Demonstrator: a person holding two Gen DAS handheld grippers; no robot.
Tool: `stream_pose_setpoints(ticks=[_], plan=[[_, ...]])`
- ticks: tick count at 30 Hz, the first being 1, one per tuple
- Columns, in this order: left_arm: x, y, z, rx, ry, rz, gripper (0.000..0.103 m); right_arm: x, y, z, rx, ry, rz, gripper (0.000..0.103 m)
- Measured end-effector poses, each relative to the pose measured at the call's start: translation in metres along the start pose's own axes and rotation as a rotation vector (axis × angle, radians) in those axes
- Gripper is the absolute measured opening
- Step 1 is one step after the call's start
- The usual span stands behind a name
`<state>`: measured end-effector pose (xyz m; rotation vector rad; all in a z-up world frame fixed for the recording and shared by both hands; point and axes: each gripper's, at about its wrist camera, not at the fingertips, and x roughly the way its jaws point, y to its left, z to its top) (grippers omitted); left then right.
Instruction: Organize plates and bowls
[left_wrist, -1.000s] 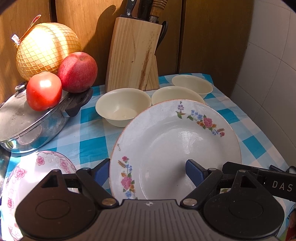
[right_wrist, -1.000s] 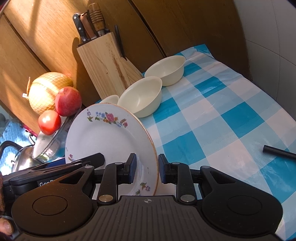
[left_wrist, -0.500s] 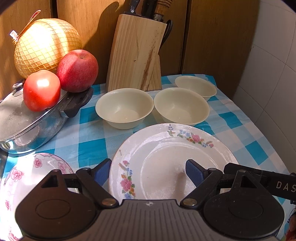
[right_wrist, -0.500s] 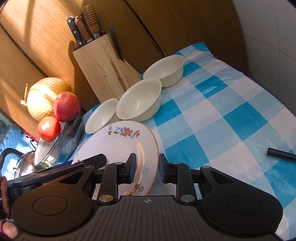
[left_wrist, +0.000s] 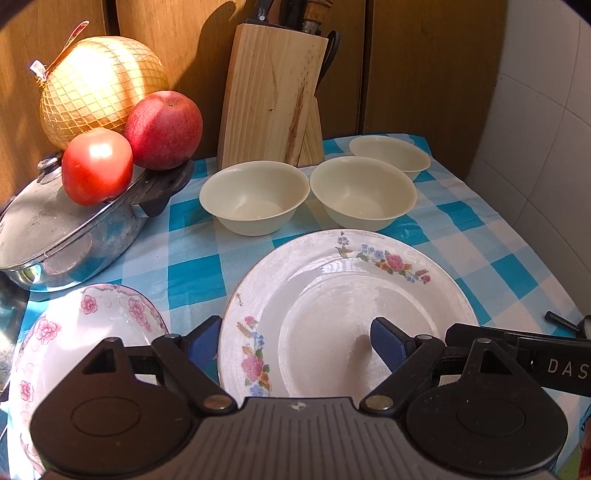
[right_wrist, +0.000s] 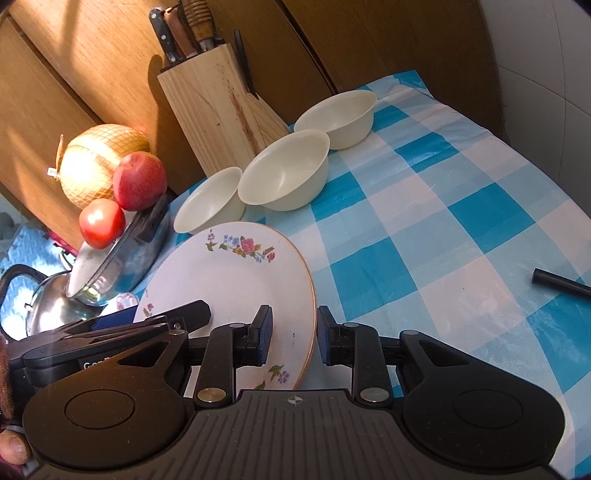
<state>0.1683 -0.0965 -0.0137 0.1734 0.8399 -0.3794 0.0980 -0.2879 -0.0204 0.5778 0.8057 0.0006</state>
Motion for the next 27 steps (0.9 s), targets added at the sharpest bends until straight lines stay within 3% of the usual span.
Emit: stream_pose_setpoints(ticks=[27], plan=[[-0.053,0.01,-0.047,-0.031,-0.036,0.073,0.08,-0.02,0.028,-0.036,-0.117,0.038,0.044,0.033]])
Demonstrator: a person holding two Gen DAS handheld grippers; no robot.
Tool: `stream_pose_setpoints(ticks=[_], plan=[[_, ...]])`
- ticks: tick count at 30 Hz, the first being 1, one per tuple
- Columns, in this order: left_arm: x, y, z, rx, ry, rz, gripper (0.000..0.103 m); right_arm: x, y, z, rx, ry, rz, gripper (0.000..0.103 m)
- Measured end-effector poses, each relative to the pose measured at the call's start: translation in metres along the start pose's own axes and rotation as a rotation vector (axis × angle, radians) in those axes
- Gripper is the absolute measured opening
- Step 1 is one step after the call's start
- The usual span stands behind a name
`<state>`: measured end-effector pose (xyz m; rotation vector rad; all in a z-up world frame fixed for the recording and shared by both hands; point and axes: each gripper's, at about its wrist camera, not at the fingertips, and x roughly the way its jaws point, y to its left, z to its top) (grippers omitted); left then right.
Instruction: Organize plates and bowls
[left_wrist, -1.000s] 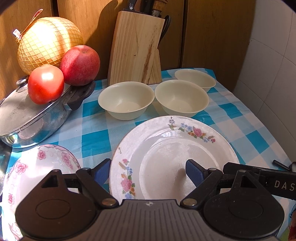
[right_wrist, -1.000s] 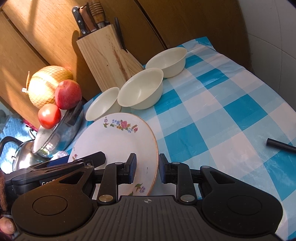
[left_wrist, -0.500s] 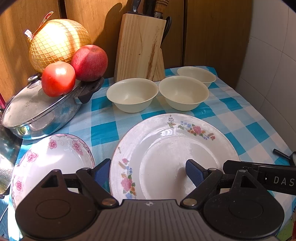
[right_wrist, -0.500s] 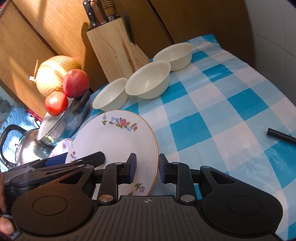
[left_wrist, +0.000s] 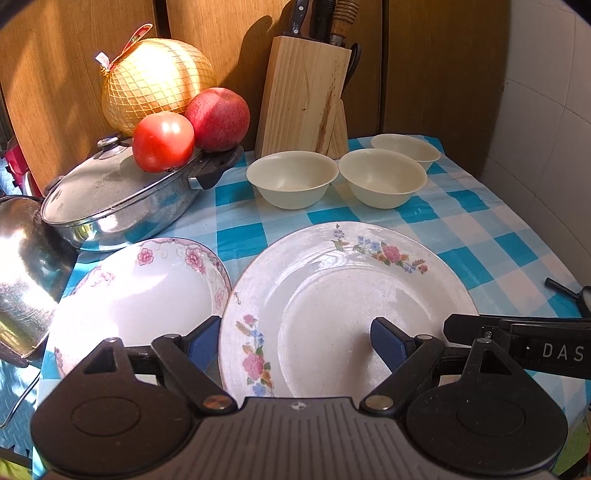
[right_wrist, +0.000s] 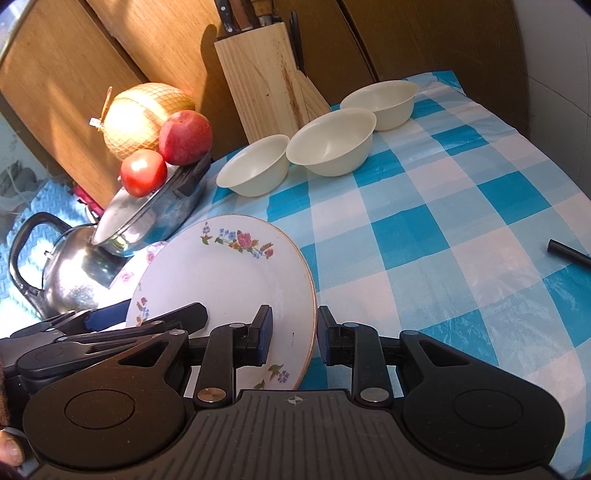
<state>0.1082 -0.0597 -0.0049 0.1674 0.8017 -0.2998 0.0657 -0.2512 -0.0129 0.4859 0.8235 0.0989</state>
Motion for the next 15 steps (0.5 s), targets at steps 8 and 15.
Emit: stream_pose_setpoints(ticks=[8,15], plan=[[-0.021,0.01,-0.024,-0.027,-0.008,0.021,0.08,-0.004,0.013,-0.024,-0.035,0.049,0.022,0.033],[-0.031,0.016,-0.042,-0.06,0.016,0.022,0.081,-0.012,0.017,-0.039,-0.045,0.066,0.045,0.033]])
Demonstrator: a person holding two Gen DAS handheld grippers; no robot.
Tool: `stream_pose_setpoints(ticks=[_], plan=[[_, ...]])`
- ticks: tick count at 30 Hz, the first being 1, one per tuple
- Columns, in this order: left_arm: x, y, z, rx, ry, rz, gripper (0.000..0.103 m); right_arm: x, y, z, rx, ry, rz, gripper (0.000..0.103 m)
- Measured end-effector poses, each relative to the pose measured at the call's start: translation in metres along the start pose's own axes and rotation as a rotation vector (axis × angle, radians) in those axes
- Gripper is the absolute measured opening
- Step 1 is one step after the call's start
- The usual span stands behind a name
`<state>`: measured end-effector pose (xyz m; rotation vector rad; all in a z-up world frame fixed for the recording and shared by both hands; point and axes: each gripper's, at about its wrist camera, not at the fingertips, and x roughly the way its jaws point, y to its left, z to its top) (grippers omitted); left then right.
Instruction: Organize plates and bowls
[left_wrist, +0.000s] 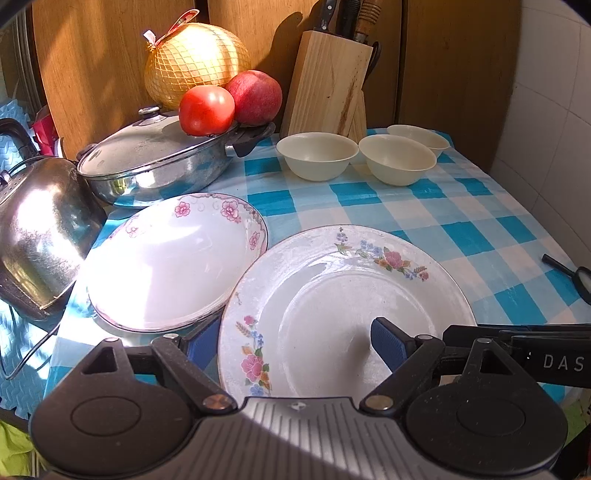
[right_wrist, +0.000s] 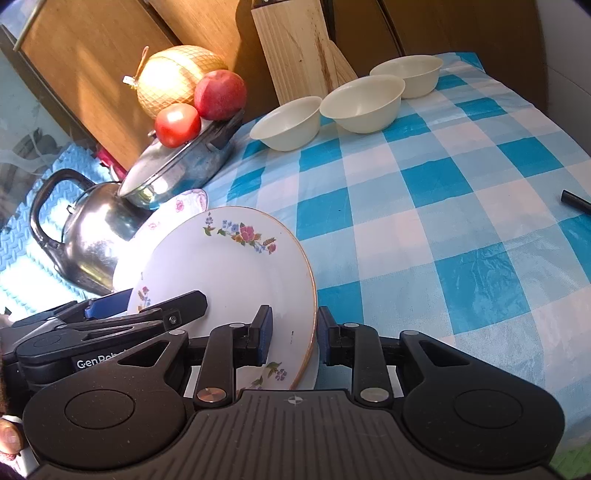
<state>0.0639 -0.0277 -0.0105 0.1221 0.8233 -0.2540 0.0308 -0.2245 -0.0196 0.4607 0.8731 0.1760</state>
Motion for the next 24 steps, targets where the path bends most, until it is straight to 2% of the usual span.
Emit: stream_pose_setpoints(ticks=[10,17,19,22,24], plan=[[-0.003,0.006,-0.018,-0.025,0.044,0.01,0.081,-0.005,0.008,-0.01,-0.042,0.002,0.008,0.033],[-0.005,0.014,-0.024,-0.062,0.068,-0.008,0.081,-0.006,0.021,-0.019,-0.13,-0.005,-0.021,0.035],[-0.008,0.01,-0.026,-0.024,0.045,0.016,0.08,-0.007,0.023,-0.021,-0.138,-0.001,-0.014,0.036],[-0.015,0.001,-0.029,0.035,0.014,-0.017,0.08,-0.008,0.024,-0.024,-0.145,0.004,-0.004,0.037],[-0.015,-0.003,-0.03,0.052,0.018,-0.011,0.079,-0.009,0.025,-0.026,-0.156,0.0,-0.008,0.037]])
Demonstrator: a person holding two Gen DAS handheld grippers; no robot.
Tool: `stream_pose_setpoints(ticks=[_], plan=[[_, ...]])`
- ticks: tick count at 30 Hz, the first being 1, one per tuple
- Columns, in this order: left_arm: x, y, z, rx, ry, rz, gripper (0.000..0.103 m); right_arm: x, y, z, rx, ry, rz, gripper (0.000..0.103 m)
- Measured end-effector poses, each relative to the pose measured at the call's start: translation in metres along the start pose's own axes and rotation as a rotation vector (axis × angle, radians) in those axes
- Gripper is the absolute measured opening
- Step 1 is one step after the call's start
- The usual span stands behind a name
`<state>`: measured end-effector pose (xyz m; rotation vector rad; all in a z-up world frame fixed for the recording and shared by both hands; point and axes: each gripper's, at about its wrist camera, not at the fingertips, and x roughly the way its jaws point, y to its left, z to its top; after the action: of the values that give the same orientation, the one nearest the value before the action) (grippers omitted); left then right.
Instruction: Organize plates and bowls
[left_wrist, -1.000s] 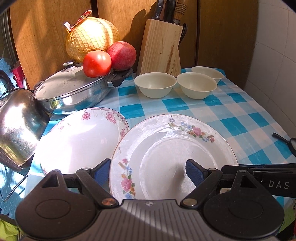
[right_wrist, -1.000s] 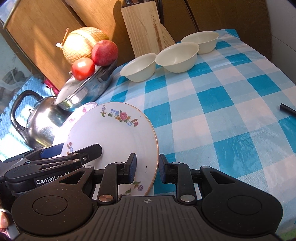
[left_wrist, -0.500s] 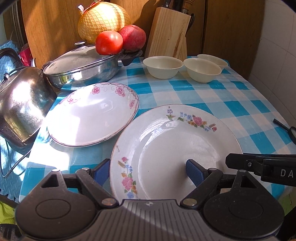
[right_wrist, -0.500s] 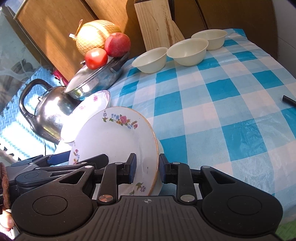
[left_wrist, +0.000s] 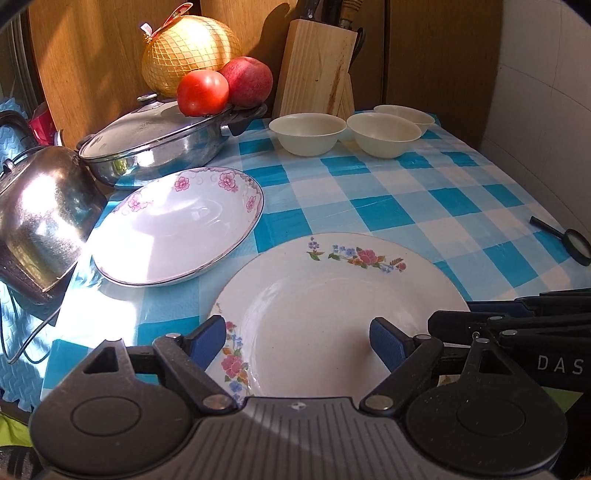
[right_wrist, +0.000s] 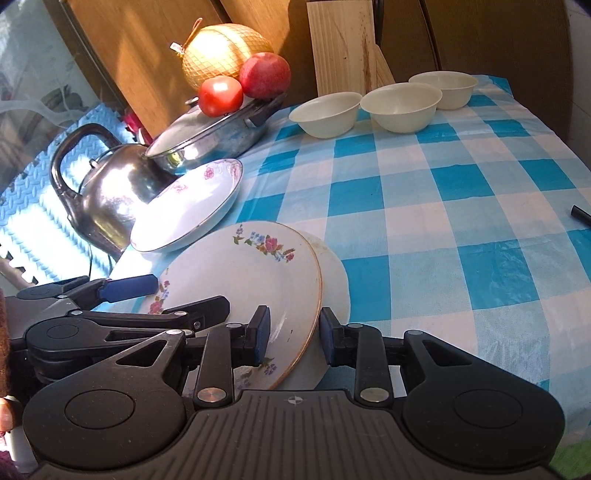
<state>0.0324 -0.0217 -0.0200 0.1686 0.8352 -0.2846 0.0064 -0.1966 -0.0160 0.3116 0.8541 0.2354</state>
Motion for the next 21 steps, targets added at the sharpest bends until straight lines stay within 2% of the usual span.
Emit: stream_pose_setpoints(ticks=[4,11,17,21], plan=[[-0.003,0.005,0.001,-0.021,-0.001,0.006,0.079,-0.002,-0.001,0.0,0.009,-0.006,-0.01,0.038],[-0.007,0.01,-0.003,-0.024,-0.016,0.041,0.079,-0.01,-0.001,0.003,-0.009,-0.083,-0.041,0.04],[-0.005,0.013,-0.004,-0.029,-0.007,0.063,0.08,-0.006,-0.004,0.003,-0.002,-0.079,-0.073,0.048],[0.0,0.015,-0.006,-0.031,0.019,0.059,0.08,-0.003,-0.003,0.002,-0.008,-0.067,-0.086,0.049]])
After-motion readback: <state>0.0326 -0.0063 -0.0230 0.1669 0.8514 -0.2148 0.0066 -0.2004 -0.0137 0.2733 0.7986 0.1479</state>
